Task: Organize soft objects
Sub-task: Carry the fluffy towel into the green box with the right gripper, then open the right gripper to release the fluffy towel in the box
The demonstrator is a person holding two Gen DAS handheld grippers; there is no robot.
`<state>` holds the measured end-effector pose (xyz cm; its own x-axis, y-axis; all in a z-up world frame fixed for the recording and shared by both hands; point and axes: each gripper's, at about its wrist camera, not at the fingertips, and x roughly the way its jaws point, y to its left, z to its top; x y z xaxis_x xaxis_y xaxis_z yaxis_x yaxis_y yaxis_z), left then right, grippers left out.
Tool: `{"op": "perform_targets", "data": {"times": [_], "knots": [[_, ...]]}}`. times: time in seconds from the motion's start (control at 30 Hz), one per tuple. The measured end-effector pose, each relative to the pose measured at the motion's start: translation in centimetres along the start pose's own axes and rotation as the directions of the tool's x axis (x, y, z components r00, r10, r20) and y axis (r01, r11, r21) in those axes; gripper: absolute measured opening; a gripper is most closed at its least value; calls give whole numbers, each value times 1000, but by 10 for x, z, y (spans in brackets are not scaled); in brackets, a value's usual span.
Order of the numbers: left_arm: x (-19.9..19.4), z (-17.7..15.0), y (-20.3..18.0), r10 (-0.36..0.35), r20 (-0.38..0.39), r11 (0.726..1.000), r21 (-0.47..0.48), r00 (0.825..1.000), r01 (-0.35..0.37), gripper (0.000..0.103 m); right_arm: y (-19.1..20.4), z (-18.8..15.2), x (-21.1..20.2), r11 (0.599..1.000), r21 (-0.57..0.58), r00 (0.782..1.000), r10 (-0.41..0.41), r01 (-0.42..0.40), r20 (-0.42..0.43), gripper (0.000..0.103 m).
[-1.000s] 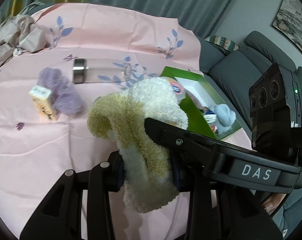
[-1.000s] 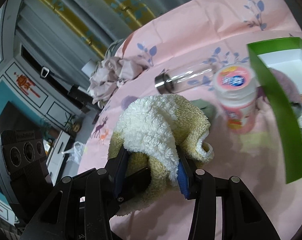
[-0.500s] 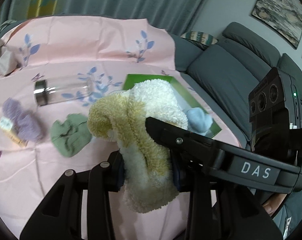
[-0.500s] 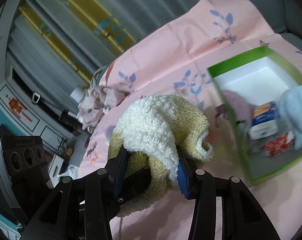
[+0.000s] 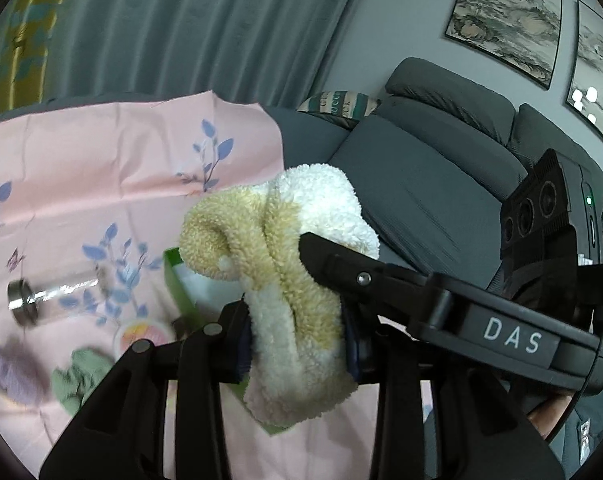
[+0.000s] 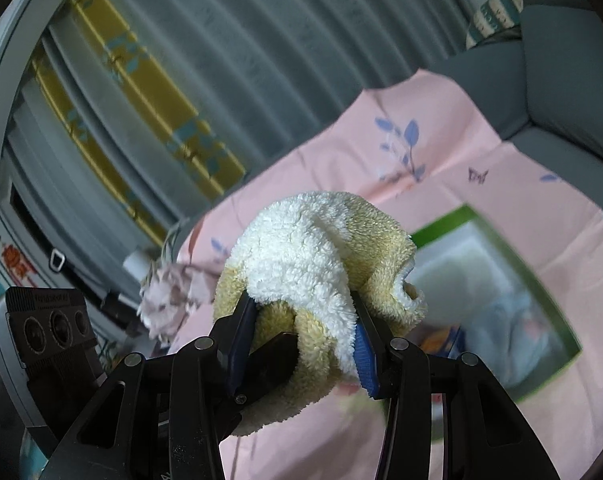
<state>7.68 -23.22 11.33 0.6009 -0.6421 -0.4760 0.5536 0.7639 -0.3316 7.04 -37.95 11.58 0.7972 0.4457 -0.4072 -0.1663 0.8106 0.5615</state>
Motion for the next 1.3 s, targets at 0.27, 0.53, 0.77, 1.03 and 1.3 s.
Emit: {"op": "perform_targets", "data": {"times": [0.27,0.53,0.77,1.03,1.3], "knots": [[67,-9,6,11,-103,1000,-8,995,-12,31,-63,-6,27,988,142,998,-49,53,-27,40],[107,-8,6,39,-177,999,-5,983,-40,31,-99,-5,39,971,227,997,-72,75,-21,35],[140,-14,12,99,-267,994,-13,958,-106,31,-128,-8,56,941,309,991,-120,134,-65,31],[170,-29,10,204,-328,979,54,922,-197,32,-140,-12,60,914,310,965,-233,261,-124,20],[176,-31,12,192,-345,981,47,919,-187,36,-143,-13,57,893,302,943,-304,332,-139,20]]}}
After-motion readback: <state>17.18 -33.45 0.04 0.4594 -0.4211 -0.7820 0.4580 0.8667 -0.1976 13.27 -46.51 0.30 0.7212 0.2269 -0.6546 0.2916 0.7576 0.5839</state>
